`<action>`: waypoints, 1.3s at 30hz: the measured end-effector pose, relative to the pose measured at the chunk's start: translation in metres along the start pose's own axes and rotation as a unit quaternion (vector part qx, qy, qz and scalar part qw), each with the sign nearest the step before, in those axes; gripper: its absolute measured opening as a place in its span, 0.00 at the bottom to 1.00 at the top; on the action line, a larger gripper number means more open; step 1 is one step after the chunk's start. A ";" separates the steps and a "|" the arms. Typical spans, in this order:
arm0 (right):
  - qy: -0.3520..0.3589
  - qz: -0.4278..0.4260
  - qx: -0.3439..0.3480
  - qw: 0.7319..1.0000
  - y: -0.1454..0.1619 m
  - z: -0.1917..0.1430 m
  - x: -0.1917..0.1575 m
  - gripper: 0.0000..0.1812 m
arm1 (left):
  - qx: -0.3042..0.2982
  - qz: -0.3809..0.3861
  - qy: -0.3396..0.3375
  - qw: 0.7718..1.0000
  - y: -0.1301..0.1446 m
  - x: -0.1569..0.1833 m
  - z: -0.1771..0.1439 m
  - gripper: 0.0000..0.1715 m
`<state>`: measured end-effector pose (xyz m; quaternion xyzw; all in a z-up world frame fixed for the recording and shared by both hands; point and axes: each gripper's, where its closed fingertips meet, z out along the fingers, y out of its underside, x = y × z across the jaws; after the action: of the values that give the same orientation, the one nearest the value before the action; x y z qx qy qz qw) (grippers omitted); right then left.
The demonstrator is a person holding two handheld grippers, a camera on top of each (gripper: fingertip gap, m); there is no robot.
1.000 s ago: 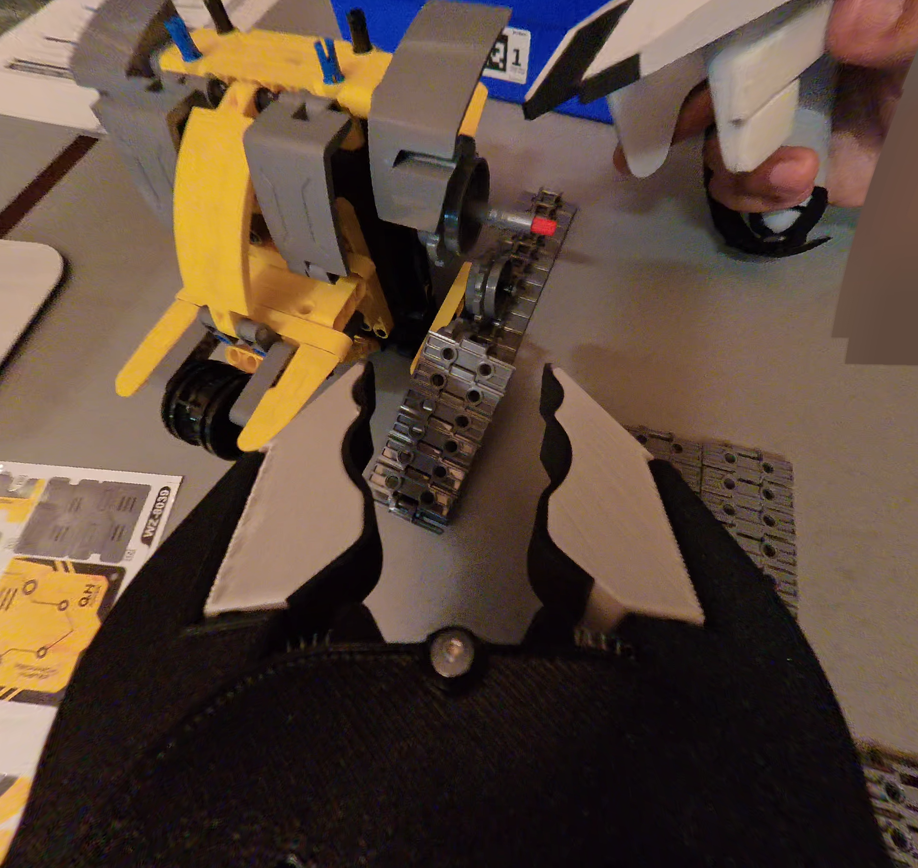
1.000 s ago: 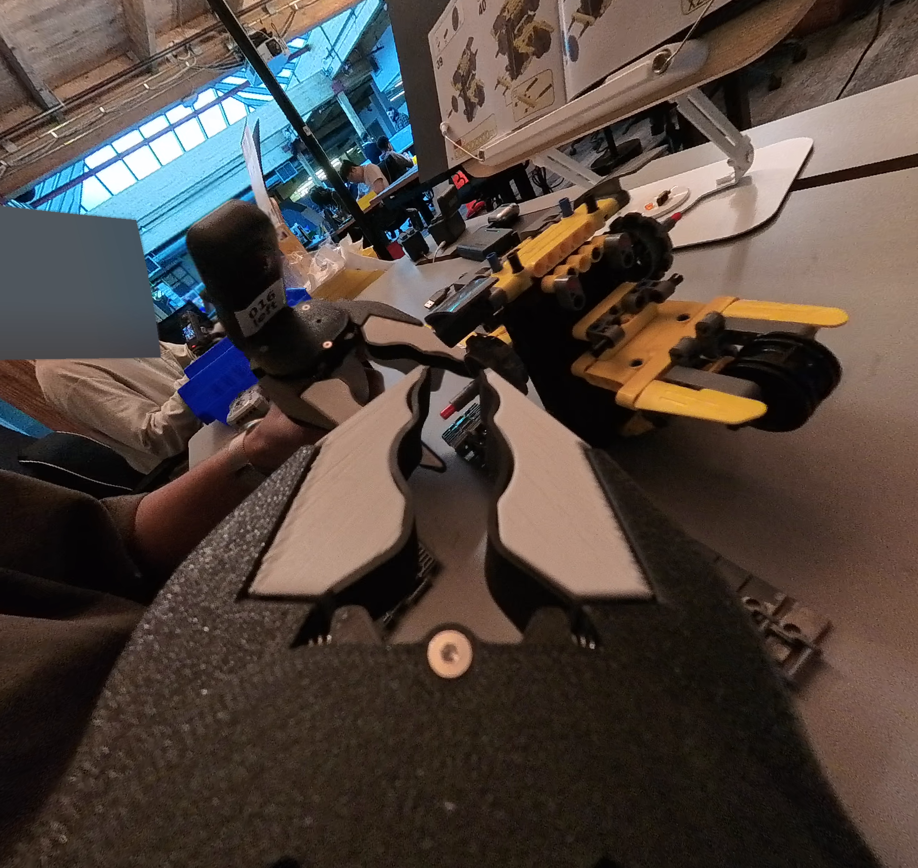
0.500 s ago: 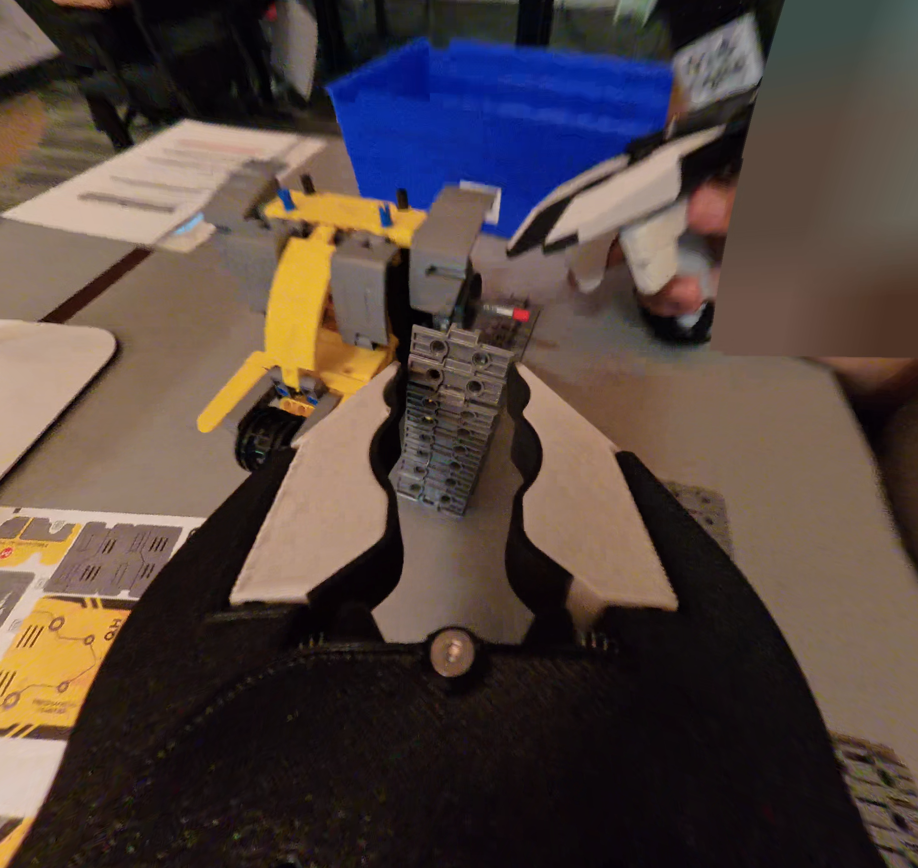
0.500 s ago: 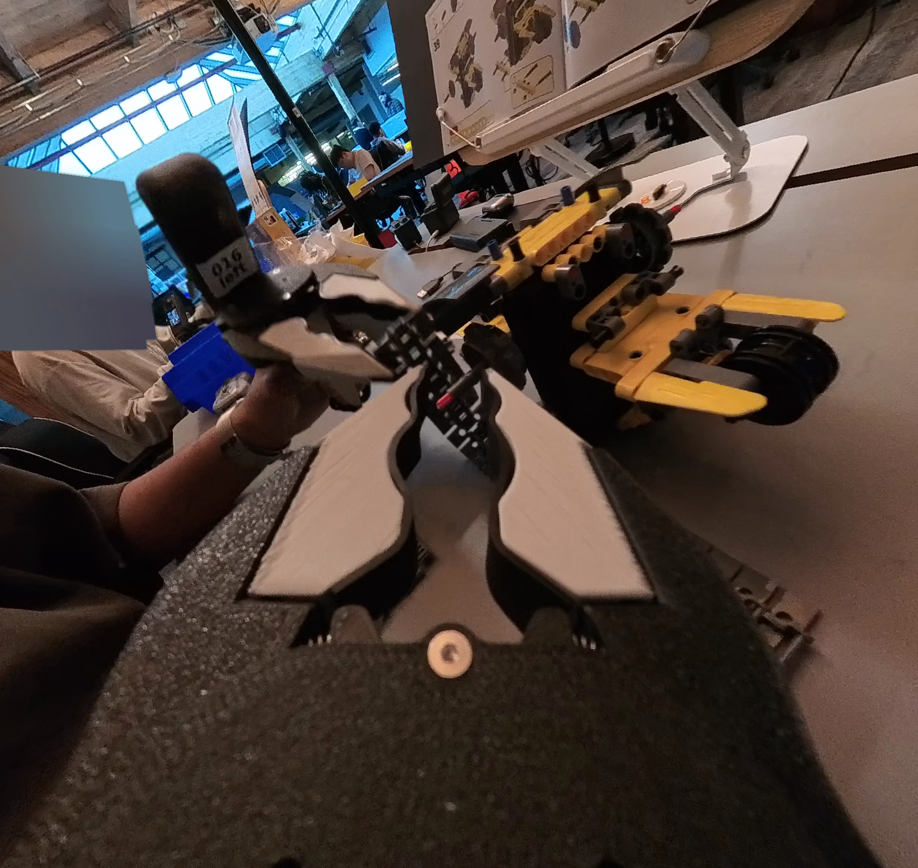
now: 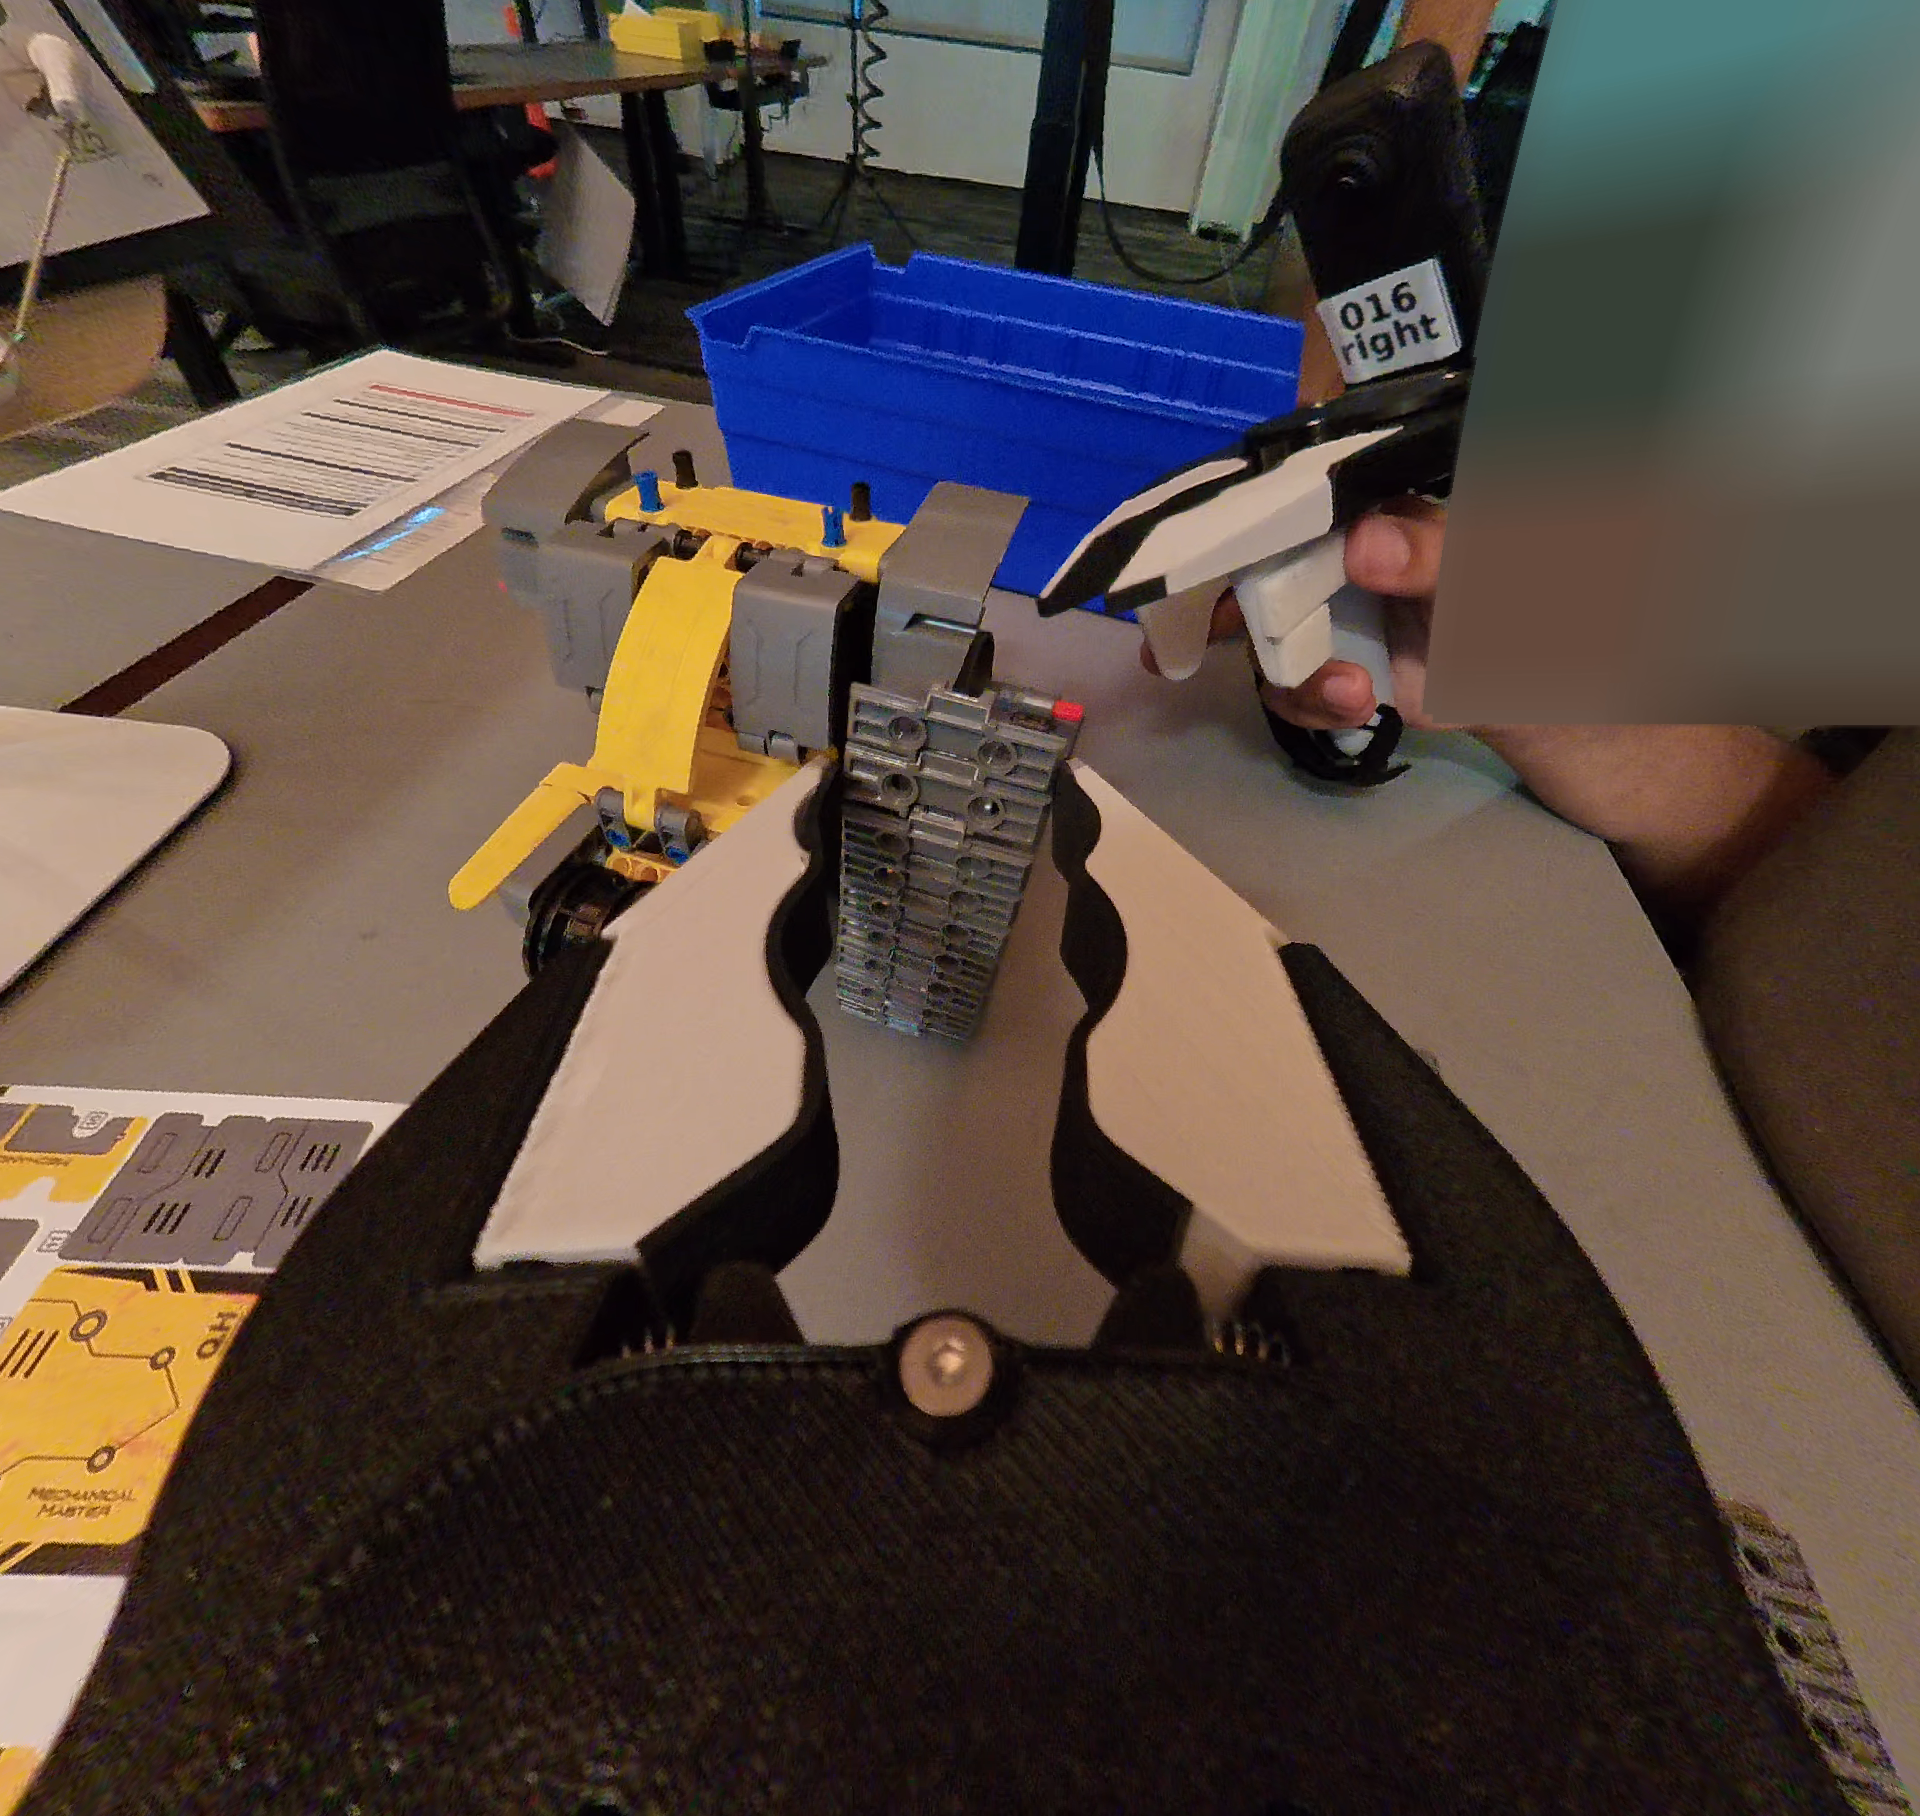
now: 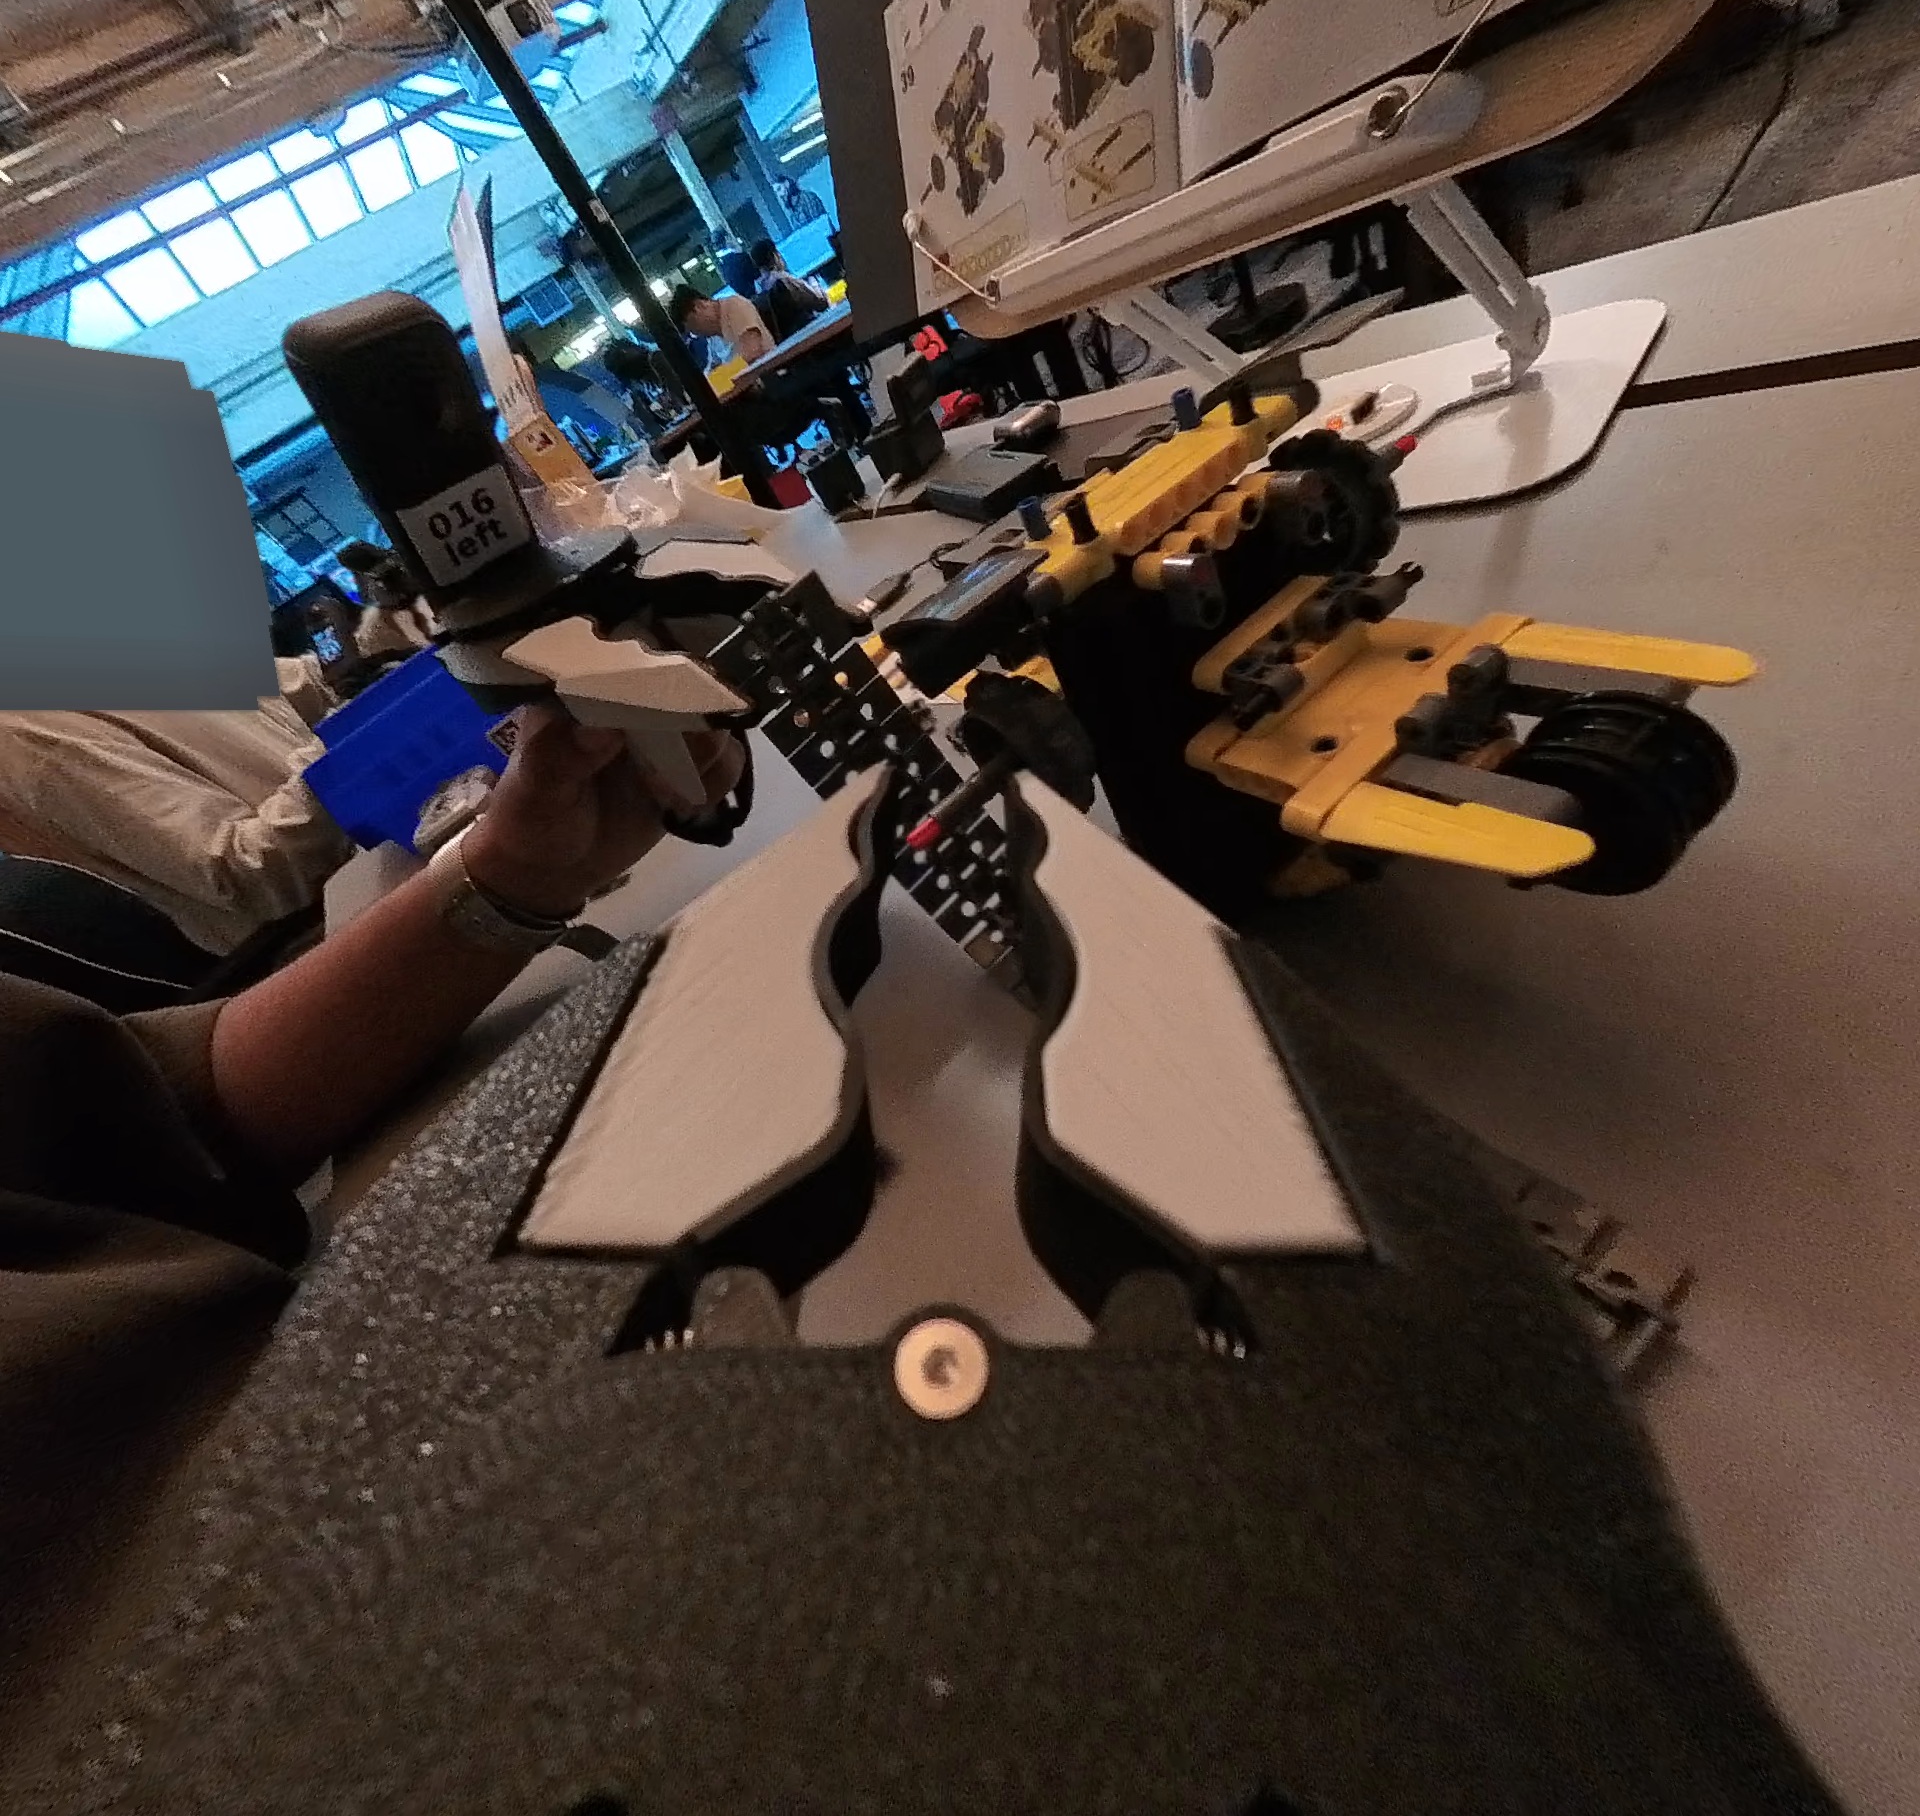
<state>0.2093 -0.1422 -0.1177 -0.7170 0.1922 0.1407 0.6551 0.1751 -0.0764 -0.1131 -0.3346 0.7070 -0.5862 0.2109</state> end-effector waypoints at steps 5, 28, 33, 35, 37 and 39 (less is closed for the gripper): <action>0.003 -0.011 -0.007 1.000 0.002 0.002 -0.002 0.11 | 0.009 0.003 -0.018 1.000 -0.007 -0.003 0.001 0.22; -0.067 0.003 -0.007 0.998 0.005 0.011 -0.031 0.12 | -0.008 0.063 -0.030 0.998 -0.007 0.015 0.017 0.22; -0.086 0.005 -0.009 0.996 0.007 0.013 -0.040 0.14 | -0.072 0.149 -0.078 0.983 0.008 0.021 0.036 0.22; -0.079 0.002 -0.013 0.997 0.008 0.014 -0.039 0.14 | -0.094 0.174 -0.095 0.976 0.013 0.023 0.043 0.22; -0.051 -0.003 -0.024 0.998 0.012 0.016 -0.030 0.14 | -0.106 0.197 -0.110 0.968 0.016 0.023 0.047 0.22; -0.026 -0.010 -0.033 0.999 0.015 0.017 -0.022 0.12 | -0.114 0.211 -0.121 0.963 0.017 0.023 0.049 0.22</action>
<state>0.1837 -0.1247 -0.1232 -0.7366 0.1636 0.1590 0.6367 0.1895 -0.1256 -0.1387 -0.2681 0.7930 -0.3991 0.3741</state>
